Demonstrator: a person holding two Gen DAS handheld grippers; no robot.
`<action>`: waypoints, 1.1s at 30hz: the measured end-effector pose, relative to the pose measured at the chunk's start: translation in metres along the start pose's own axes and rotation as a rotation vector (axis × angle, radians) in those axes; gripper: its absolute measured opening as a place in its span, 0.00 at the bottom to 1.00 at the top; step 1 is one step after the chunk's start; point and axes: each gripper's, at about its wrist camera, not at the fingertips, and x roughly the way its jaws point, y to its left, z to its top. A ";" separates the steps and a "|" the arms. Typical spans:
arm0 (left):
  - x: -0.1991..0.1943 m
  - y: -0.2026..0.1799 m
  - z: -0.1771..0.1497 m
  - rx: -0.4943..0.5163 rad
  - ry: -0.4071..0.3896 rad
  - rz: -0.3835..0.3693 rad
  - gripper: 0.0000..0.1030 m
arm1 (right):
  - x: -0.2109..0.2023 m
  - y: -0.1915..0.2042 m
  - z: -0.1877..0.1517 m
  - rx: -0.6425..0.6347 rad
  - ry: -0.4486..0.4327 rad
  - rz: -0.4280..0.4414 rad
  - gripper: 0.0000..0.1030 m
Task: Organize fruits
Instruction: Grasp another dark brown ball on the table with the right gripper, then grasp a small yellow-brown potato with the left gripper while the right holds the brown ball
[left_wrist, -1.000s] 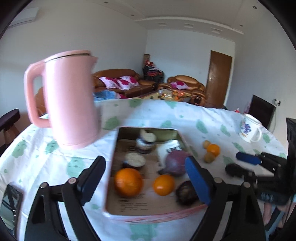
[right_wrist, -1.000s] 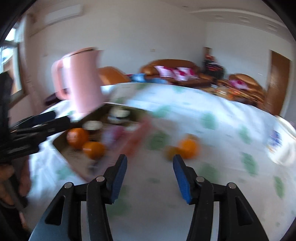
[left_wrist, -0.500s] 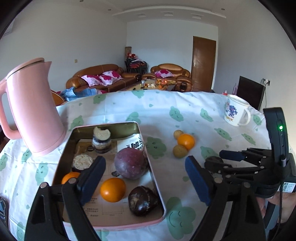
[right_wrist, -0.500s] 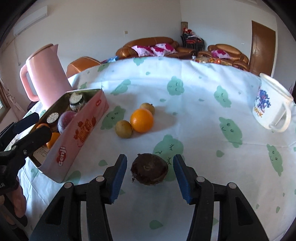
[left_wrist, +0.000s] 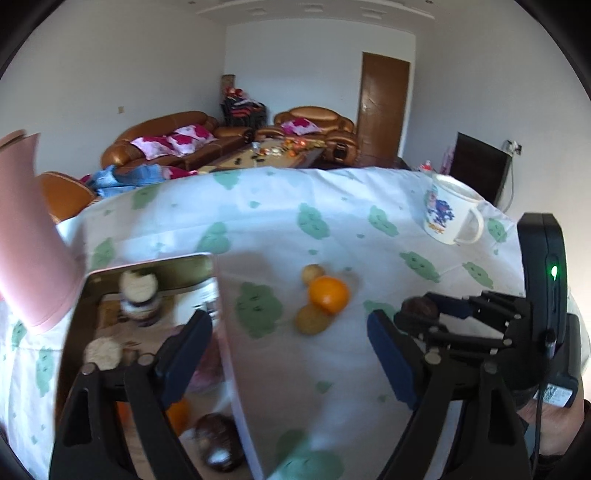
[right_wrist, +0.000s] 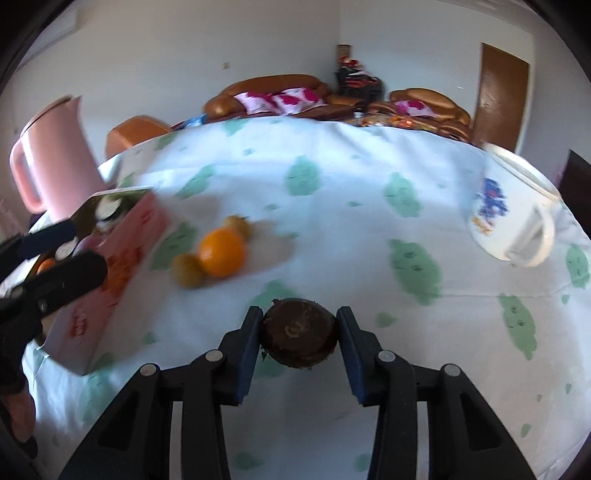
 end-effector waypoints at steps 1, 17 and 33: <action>0.005 -0.005 0.001 0.014 0.011 0.003 0.76 | 0.000 -0.005 0.001 0.017 -0.003 0.008 0.42; 0.054 -0.018 -0.007 0.073 0.122 0.001 0.61 | -0.009 -0.023 0.000 0.087 -0.051 0.073 0.42; 0.077 -0.024 -0.004 0.099 0.210 -0.016 0.51 | -0.007 -0.022 0.000 0.083 -0.046 0.080 0.42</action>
